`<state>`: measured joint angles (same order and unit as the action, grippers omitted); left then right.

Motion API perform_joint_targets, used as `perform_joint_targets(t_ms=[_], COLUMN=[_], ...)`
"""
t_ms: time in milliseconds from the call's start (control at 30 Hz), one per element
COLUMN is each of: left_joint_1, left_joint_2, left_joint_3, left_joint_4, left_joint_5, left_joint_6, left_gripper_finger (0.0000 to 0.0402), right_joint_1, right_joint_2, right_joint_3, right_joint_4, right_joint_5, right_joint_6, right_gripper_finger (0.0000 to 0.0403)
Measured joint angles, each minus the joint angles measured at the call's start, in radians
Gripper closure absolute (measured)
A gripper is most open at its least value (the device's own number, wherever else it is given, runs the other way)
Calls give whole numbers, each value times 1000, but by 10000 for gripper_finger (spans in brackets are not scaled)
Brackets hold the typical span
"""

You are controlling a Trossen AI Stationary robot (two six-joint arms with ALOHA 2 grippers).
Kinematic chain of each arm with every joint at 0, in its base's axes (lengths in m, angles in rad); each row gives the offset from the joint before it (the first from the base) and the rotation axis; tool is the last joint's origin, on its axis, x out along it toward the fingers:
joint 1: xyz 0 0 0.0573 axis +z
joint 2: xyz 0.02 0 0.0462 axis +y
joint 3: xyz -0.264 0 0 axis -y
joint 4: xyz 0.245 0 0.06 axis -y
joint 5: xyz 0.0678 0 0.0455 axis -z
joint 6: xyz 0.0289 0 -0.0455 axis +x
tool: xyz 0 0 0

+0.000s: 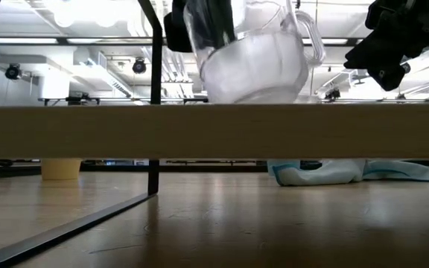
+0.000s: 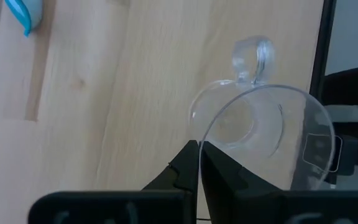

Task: Stack small to large cups/mugs on shelf
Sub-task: Put the transparent cup on the shelf

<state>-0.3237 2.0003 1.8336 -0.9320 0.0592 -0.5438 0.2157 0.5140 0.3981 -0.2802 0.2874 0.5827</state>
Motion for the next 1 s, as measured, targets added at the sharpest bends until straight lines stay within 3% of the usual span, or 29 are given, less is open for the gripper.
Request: perform_joint_targets(t_ms=[533,833,1000], left_joint_1=[-5,-4,-4], left_joint_2=[23,23,23], left_joint_3=[8,59,64], left_joint_4=[-7,-104,-99], left_joint_5=[20,20,20], left_joint_6=[56,58,58], left_gripper_finger=[401,402,402], right_joint_1=[0,0,0], right_joint_2=[11,17,17], right_joint_3=[0,0,0], right_joint_4=[0,2,34], right_joint_5=[0,0,-84], right_joint_6=[0,3,15], right_gripper_finger=[335,335,335])
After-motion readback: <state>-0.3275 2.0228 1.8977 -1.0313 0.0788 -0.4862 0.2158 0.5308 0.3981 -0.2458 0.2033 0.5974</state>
